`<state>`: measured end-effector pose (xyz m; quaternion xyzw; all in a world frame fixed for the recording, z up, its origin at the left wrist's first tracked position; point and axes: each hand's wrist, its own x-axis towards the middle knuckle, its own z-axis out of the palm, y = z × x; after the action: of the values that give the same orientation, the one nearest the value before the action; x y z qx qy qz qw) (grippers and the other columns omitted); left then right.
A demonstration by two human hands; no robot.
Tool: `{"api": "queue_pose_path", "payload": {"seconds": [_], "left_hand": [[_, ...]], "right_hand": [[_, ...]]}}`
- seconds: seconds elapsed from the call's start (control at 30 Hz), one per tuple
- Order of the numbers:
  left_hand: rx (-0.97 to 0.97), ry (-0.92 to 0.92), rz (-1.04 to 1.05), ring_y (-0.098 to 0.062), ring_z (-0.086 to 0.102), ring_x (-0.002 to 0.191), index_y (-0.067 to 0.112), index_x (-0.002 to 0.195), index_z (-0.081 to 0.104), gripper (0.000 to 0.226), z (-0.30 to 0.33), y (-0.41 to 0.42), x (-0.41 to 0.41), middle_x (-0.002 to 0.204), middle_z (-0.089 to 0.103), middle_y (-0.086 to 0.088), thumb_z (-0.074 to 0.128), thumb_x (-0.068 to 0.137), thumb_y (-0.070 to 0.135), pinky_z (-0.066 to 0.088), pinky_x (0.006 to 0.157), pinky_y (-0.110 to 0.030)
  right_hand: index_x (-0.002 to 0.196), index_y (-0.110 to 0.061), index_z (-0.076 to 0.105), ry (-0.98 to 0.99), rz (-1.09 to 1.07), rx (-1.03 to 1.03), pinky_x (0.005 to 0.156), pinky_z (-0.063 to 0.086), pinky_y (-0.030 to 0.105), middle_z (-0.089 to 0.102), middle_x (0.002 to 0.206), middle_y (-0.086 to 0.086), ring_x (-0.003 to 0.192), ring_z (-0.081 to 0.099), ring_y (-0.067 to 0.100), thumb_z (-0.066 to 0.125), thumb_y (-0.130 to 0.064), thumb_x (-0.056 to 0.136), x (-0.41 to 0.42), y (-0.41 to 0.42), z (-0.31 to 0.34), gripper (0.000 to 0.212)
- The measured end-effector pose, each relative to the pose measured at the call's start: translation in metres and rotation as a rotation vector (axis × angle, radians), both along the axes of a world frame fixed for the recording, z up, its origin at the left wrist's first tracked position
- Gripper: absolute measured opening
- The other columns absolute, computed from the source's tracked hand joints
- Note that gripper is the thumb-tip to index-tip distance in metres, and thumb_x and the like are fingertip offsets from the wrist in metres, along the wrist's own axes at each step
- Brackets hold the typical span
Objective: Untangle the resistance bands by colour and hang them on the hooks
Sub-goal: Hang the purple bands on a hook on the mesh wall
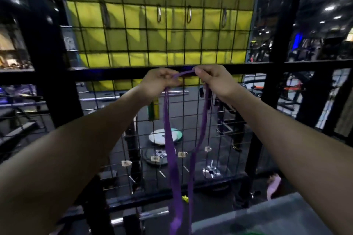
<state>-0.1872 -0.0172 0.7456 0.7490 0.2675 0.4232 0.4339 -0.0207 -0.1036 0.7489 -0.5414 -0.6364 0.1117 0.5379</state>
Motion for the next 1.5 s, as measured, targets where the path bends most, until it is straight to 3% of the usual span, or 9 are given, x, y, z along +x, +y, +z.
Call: {"api": "queue_pose_path", "payload": {"seconds": [0.17, 0.67, 0.7, 0.73, 0.77, 0.97, 1.27, 1.4, 1.5], "left_hand": [[-0.035, 0.005, -0.029, -0.016, 0.056, 0.081, 0.011, 0.104, 0.061, 0.029, 0.008, 0.009, -0.016, 0.081, 0.061, 0.001, 0.063, 0.079, -0.004, 0.044, 0.076, -0.027], [-0.020, -0.140, -0.037, 0.000, 0.054, 0.065, 0.013, 0.107, 0.062, 0.023, 0.057, 0.035, -0.038, 0.067, 0.042, 0.008, 0.054, 0.091, 0.028, 0.040, 0.055, -0.019], [-0.011, -0.128, -0.033, 0.001, 0.059, 0.083, 0.010, 0.111, 0.061, 0.027, 0.061, 0.038, -0.041, 0.107, 0.057, -0.002, 0.054, 0.091, 0.028, 0.042, 0.053, -0.017], [0.019, -0.099, -0.020, -0.001, 0.055, 0.070, 0.010, 0.112, 0.061, 0.029, 0.064, 0.042, -0.045, 0.087, 0.069, -0.017, 0.055, 0.091, 0.029, 0.041, 0.055, -0.017], [0.061, -0.061, 0.000, -0.004, 0.039, 0.066, 0.012, 0.111, 0.061, 0.030, 0.068, 0.047, -0.048, 0.085, 0.070, -0.006, 0.056, 0.090, 0.032, 0.040, 0.059, -0.018], [0.235, -0.065, 0.121, -0.002, 0.052, 0.069, 0.021, 0.096, 0.061, 0.013, 0.094, 0.070, -0.052, 0.077, 0.058, 0.008, 0.063, 0.086, 0.027, 0.039, 0.050, -0.006], [0.512, -0.180, 0.340, 0.009, 0.053, 0.064, 0.012, 0.095, 0.071, 0.014, 0.132, 0.104, -0.013, 0.073, 0.061, 0.011, 0.062, 0.087, 0.020, 0.040, 0.063, -0.004], [0.532, -0.120, 0.419, 0.004, 0.056, 0.076, 0.015, 0.090, 0.072, 0.012, 0.142, 0.117, -0.003, 0.083, 0.066, 0.008, 0.063, 0.085, 0.020, 0.039, 0.058, 0.004], [0.580, -0.063, 0.436, -0.002, 0.060, 0.084, 0.011, 0.091, 0.074, 0.015, 0.148, 0.121, 0.000, 0.092, 0.070, 0.001, 0.065, 0.084, 0.020, 0.039, 0.063, 0.003]], "right_hand": [[0.110, -0.006, 0.060, 0.125, 0.075, 0.003, 0.064, 0.049, 0.018, 0.057, 0.089, 0.002, 0.076, 0.053, 0.007, 0.046, -0.019, 0.098, -0.017, 0.022, 0.014, 0.023], [0.102, -0.013, 0.065, 0.141, 0.148, 0.040, 0.063, 0.041, 0.025, 0.063, 0.083, -0.004, 0.072, 0.052, 0.009, 0.064, -0.019, 0.086, -0.049, 0.065, 0.066, 0.017], [0.102, -0.013, 0.065, 0.118, 0.146, 0.028, 0.063, 0.041, 0.025, 0.064, 0.085, -0.003, 0.074, 0.053, 0.009, 0.065, -0.019, 0.085, -0.050, 0.068, 0.069, 0.018], [0.102, -0.013, 0.065, 0.101, 0.144, 0.022, 0.063, 0.042, 0.023, 0.064, 0.086, -0.002, 0.075, 0.054, 0.009, 0.065, -0.019, 0.085, -0.050, 0.072, 0.071, 0.018], [0.102, -0.012, 0.065, 0.086, 0.141, 0.021, 0.064, 0.042, 0.022, 0.065, 0.087, 0.000, 0.075, 0.055, 0.010, 0.065, -0.018, 0.085, -0.050, 0.076, 0.074, 0.018], [0.102, -0.006, 0.066, 0.015, 0.096, 0.077, 0.057, 0.047, 0.015, 0.064, 0.080, -0.001, 0.074, 0.059, 0.012, 0.061, -0.018, 0.088, -0.050, 0.104, 0.097, 0.019], [0.087, -0.019, 0.065, -0.127, 0.063, 0.152, 0.071, 0.053, 0.040, 0.066, 0.085, 0.005, 0.081, 0.067, 0.022, 0.056, -0.031, 0.091, -0.020, 0.144, 0.138, 0.016], [0.099, -0.001, 0.064, -0.048, 0.120, 0.082, 0.063, 0.054, 0.024, 0.063, 0.086, 0.013, 0.069, 0.059, 0.015, 0.048, -0.029, 0.095, -0.006, 0.158, 0.150, 0.032], [0.098, 0.003, 0.066, -0.202, 0.012, 0.134, 0.078, 0.057, 0.044, 0.067, 0.086, 0.017, 0.074, 0.064, 0.026, 0.054, -0.021, 0.093, 0.000, 0.173, 0.163, 0.027]]}}
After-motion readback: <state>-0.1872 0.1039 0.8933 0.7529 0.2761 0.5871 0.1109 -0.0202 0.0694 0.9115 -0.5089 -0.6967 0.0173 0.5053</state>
